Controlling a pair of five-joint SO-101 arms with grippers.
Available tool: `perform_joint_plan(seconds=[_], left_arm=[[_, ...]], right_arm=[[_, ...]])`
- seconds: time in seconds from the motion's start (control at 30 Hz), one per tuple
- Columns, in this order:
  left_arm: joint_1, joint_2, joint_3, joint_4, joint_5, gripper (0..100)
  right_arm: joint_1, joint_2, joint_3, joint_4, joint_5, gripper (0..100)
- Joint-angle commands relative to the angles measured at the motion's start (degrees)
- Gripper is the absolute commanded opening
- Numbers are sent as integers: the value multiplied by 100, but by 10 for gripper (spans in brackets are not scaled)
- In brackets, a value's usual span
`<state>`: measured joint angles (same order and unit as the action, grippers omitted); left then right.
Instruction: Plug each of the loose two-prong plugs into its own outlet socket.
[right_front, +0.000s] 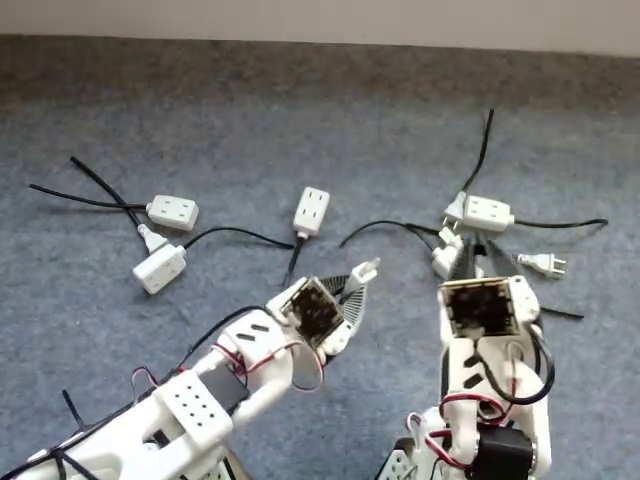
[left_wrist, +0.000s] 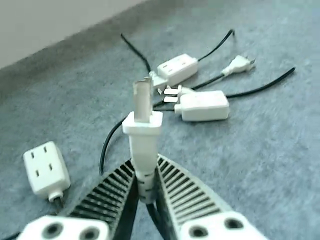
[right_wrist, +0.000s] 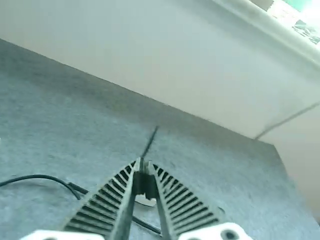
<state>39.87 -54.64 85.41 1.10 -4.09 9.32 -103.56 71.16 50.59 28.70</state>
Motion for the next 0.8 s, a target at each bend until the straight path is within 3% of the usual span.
perform_joint_plan(seconds=[0.0,0.13,0.47,0.63,0.77], left_arm=[[-154,-48,-857,1837,-53,11],[-207,-48,-1262,3218,-114,11],[-418,-40,-1235,4747,-1644,11],[-418,277,-1297,5204,-1723,80],[-418,1552,-1622,4914,-1723,123]], right_arm=[[725,-4,-180,31,-70,7],[1130,-4,-180,31,-70,7],[1200,13,-163,655,-70,7],[1200,13,-163,1130,-79,7],[1218,4,-119,1578,-79,7]])
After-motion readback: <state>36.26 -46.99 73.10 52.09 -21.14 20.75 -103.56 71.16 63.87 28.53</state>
